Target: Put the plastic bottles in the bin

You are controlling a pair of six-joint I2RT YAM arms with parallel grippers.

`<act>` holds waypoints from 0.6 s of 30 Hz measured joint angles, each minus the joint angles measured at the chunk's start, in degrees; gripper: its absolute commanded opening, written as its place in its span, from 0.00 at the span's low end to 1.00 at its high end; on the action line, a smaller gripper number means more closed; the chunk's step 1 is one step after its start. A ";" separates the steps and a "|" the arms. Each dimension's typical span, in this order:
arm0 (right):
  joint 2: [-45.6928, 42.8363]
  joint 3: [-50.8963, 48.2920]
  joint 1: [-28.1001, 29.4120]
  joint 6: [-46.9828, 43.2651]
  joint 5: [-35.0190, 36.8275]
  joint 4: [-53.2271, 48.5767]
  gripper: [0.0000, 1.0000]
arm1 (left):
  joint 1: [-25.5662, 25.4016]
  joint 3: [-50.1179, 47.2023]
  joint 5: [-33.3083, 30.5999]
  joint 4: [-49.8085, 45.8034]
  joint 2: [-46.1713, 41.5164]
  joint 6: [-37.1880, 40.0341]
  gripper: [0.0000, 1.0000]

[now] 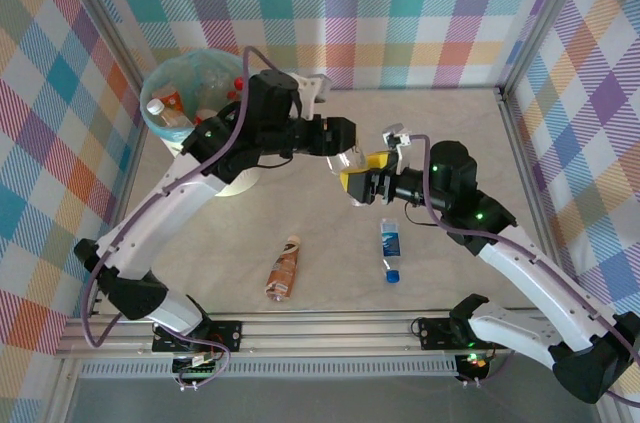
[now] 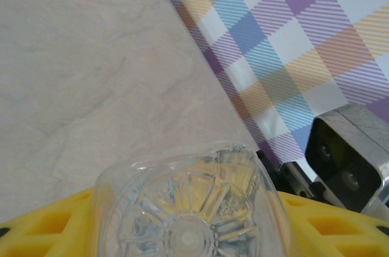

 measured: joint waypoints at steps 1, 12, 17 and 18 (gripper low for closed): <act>0.00 0.24 0.09 0.28 0.13 0.09 0.81 | 0.31 -0.04 -1.09 0.00 -0.79 -0.02 0.59; 3.61 5.70 0.66 3.23 1.27 0.61 0.70 | 18.14 1.81 -10.36 -1.84 -8.66 0.66 0.56; 11.43 14.05 4.28 3.08 1.64 0.83 0.69 | 28.11 7.76 -11.32 -3.98 -6.49 3.56 0.56; 13.14 15.74 5.31 2.95 1.79 0.92 0.69 | 29.79 9.55 -11.54 -4.55 -5.70 4.48 0.56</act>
